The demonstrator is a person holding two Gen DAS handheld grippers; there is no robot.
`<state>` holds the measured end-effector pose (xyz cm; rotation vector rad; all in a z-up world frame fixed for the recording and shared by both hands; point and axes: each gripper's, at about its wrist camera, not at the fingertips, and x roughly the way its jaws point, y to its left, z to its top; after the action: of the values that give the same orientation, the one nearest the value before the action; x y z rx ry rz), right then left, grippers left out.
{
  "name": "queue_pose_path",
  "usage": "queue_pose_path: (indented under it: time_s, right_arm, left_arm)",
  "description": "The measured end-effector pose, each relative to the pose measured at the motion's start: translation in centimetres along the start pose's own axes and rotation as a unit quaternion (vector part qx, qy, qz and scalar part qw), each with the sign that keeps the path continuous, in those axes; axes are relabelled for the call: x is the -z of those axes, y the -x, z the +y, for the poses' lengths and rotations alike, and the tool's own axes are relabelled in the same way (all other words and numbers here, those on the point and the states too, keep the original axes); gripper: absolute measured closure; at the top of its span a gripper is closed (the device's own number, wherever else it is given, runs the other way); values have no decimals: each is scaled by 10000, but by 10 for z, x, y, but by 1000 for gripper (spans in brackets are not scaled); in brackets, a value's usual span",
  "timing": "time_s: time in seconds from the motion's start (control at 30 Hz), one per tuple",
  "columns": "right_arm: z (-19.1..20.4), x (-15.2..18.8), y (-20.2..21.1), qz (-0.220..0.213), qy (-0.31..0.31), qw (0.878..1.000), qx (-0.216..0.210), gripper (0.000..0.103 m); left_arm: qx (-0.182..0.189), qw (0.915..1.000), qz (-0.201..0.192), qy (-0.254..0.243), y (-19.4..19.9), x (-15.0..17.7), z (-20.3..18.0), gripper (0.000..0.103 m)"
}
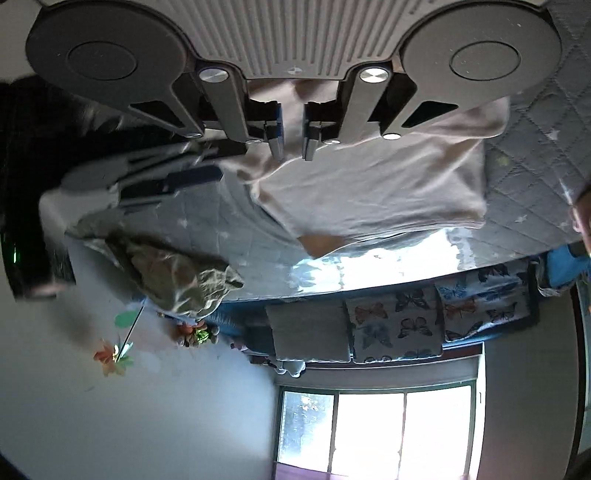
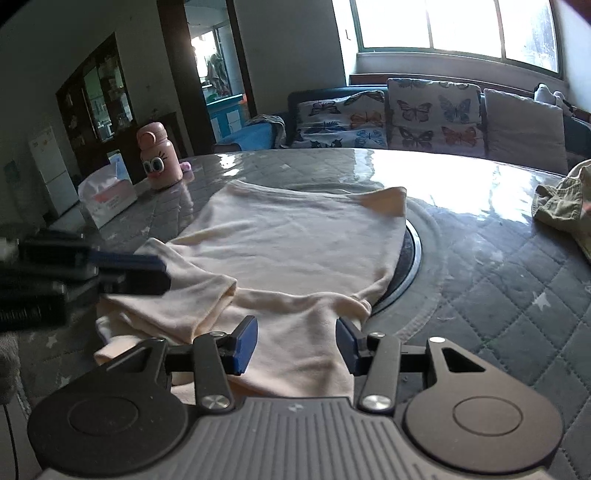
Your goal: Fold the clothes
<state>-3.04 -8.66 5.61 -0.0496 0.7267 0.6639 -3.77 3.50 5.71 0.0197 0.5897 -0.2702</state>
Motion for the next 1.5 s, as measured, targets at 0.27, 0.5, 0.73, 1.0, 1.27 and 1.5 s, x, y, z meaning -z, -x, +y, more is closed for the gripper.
queue_pose_path:
  time_s: [0.27, 0.5, 0.73, 1.0, 1.27, 1.5]
  right_arm:
    - [25, -14, -26, 248, 126, 9986, -441, 70]
    - [46, -23, -57, 541, 174, 9960, -685, 72]
    - [55, -21, -67, 670, 82, 9960, -591, 96]
    - [58, -38, -24, 89, 320, 9983, -488, 101]
    - [50, -57, 18, -417, 482, 9975, -310, 101]
    - [55, -75, 40, -749, 863, 9933, -175, 101]
  left_arm:
    - [-938, 9956, 73, 12, 26, 24, 47, 43]
    - [-1286, 9905, 217, 442, 42, 50, 87, 33]
    - [-1363, 9884, 385, 540, 45, 70, 97, 29]
    - [-1426, 9873, 458, 527, 36, 75, 95, 28]
    - [-1630, 9849, 505, 277, 29, 76, 90, 29]
    - [-1732, 9831, 551, 233, 28, 79, 90, 29]
